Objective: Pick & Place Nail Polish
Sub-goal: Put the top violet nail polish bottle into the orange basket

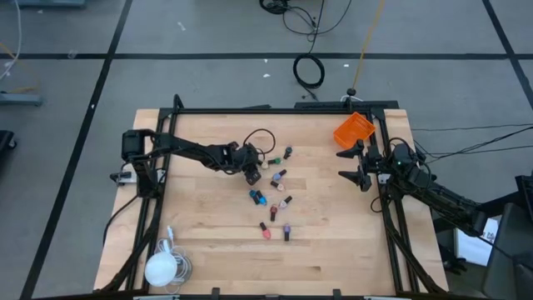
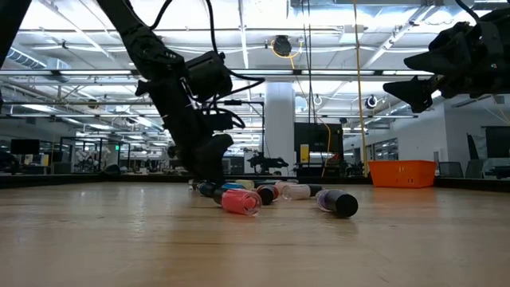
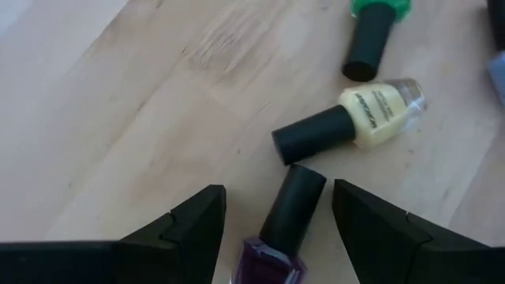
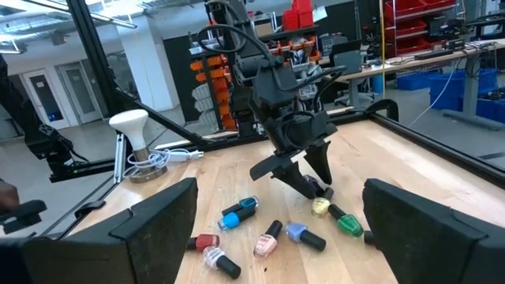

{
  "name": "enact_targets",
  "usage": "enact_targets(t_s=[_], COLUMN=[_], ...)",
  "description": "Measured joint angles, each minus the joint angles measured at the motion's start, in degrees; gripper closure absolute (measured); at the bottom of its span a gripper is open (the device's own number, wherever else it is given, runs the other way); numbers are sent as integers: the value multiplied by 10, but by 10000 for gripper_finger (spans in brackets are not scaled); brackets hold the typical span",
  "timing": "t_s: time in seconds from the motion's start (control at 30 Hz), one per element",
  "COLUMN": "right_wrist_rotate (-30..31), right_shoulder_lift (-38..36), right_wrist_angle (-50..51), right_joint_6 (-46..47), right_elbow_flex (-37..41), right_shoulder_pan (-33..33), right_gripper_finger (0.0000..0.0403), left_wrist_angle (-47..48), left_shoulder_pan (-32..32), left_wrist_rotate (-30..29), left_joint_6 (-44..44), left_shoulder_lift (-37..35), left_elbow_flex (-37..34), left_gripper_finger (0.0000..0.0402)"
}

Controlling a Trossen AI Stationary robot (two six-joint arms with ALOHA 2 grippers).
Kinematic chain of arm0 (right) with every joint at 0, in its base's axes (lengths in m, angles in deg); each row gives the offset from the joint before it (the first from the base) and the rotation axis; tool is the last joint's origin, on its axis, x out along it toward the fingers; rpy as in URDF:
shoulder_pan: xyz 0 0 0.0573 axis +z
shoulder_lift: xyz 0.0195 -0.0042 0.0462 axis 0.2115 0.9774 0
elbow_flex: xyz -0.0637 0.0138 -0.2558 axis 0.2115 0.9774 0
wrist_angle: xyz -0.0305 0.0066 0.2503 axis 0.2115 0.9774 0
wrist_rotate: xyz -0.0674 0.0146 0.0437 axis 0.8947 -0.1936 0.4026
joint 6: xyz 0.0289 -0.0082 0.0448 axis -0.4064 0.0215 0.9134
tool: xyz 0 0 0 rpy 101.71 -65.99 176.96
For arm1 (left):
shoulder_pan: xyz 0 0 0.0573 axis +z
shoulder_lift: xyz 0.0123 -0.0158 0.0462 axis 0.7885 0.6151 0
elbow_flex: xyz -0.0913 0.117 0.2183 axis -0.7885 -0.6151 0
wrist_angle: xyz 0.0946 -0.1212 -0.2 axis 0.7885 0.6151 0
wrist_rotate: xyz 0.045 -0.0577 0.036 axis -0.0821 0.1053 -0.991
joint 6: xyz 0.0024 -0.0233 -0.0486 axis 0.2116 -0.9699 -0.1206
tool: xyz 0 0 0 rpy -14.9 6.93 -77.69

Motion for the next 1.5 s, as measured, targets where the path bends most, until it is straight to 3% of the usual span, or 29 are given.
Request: enact_targets(t_s=[0.3,0.67,0.93,1.1,1.23,1.5], right_wrist_rotate=[0,0,0,0,0,1], right_shoulder_lift=[0,0,0,0,0,1], right_wrist_angle=[0,0,0,1,0,-1], right_joint_6=[0,0,0,0,0,-4], right_elbow_flex=[0,0,0,0,0,0], right_shoulder_pan=[0,0,0,0,0,0], right_gripper_finger=[57,57,57,57,57,57], left_wrist_angle=[4,-23,-32,-75,-158,-435], left_shoulder_pan=[0,8,11,5,-3,-9], left_wrist_rotate=[17,49,44,69,133,390], left_joint_6=[97,106,116,146,194,234], left_shoulder_lift=[0,2,-24,-124,-183,-179], left_elbow_flex=[-1,-3,-5,-3,-4,-17], left_gripper_finger=[185,365,366,366,366,366])
